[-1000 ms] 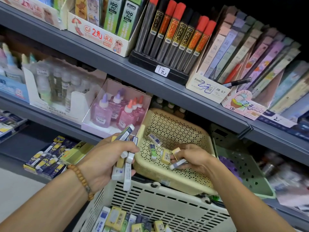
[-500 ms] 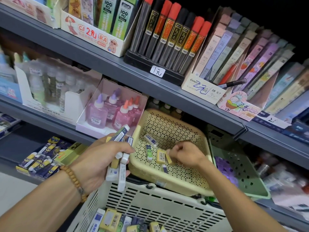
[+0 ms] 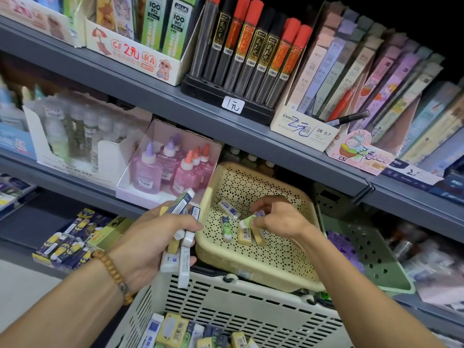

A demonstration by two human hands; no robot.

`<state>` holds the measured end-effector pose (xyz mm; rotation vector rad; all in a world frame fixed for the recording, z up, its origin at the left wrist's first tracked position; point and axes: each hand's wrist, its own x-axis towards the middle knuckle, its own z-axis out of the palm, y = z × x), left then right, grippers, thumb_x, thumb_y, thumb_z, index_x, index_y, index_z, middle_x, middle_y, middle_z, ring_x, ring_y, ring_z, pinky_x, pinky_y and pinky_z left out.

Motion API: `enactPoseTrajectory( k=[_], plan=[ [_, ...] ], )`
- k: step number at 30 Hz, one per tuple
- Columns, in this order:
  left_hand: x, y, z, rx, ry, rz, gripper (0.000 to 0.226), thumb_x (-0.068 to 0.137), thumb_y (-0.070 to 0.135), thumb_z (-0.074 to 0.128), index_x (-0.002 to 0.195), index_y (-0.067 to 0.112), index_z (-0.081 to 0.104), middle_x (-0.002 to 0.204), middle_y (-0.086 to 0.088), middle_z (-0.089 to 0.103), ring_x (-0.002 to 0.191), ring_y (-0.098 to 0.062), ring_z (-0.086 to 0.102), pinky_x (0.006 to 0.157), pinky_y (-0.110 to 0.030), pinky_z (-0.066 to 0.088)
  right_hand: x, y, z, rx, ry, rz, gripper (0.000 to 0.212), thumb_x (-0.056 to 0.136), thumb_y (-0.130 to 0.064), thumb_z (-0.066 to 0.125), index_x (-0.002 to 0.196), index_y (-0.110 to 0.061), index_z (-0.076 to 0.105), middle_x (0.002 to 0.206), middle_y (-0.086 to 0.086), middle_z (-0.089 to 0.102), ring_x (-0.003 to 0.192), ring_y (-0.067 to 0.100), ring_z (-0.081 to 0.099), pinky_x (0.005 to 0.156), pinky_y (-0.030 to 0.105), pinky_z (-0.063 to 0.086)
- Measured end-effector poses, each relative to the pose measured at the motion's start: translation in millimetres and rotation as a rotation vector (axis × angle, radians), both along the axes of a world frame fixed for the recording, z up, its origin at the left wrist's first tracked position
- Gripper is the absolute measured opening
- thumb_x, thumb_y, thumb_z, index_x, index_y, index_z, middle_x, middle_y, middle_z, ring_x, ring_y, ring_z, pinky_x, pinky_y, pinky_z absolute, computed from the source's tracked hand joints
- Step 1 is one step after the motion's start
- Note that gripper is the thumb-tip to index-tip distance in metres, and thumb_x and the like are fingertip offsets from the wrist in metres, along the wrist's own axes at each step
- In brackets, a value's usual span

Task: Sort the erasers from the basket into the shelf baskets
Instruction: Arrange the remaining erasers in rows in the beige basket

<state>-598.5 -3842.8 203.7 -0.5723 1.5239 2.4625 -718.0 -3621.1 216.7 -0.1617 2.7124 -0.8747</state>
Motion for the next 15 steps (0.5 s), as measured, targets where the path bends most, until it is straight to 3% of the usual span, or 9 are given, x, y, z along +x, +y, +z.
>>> enactPoseTrajectory(
  k=[4, 7, 9, 15],
  plan=[
    [-1.1, -0.3, -3.2, -0.001, 0.0, 0.003, 0.017, 0.074, 0.002, 0.071, 0.084, 0.015, 0.068, 0.06, -0.004, 0.064, 0.058, -0.018, 0.062, 0.055, -0.035, 0.055, -21.4, -14.4, -9.9, 0.015, -0.002, -0.024, 0.013, 0.079, -0.011, 0.078, 0.083, -0.022, 0.071, 0.087, 0.0, 0.072, 0.086, 0.018, 0.068, 0.079, 0.032, 0.057],
    [-2.9, -0.2, -5.4, -0.012, -0.001, 0.029, 0.019, 0.071, 0.001, 0.072, 0.073, 0.019, 0.071, 0.059, -0.004, 0.065, 0.059, -0.019, 0.063, 0.056, -0.036, 0.055, -29.6, -24.4, -12.1, 0.225, -0.069, 0.126, 0.014, 0.086, -0.013, 0.07, 0.096, -0.021, 0.075, 0.095, -0.001, 0.072, 0.091, 0.016, 0.068, 0.084, 0.031, 0.057],
    [-3.7, -0.6, -5.7, -0.021, 0.002, 0.031, 0.021, 0.07, 0.001, 0.072, 0.068, 0.022, 0.072, 0.059, -0.003, 0.066, 0.059, -0.019, 0.063, 0.056, -0.036, 0.055, -34.4, -25.5, -8.9, 0.23, -0.085, 0.156, 0.017, 0.087, -0.015, 0.07, 0.102, -0.021, 0.073, 0.1, -0.003, 0.07, 0.093, 0.015, 0.067, 0.085, 0.029, 0.056],
    [-3.4, -0.3, -5.7, -0.022, 0.006, 0.016, 0.02, 0.07, 0.001, 0.073, 0.086, 0.013, 0.069, 0.06, -0.004, 0.065, 0.065, -0.021, 0.061, 0.054, -0.035, 0.055, -36.9, -19.0, -12.3, 0.237, -0.177, 0.238, 0.02, 0.082, -0.02, 0.076, 0.101, -0.022, 0.068, 0.101, -0.001, 0.069, 0.096, 0.016, 0.064, 0.079, 0.025, 0.05]
  ],
)
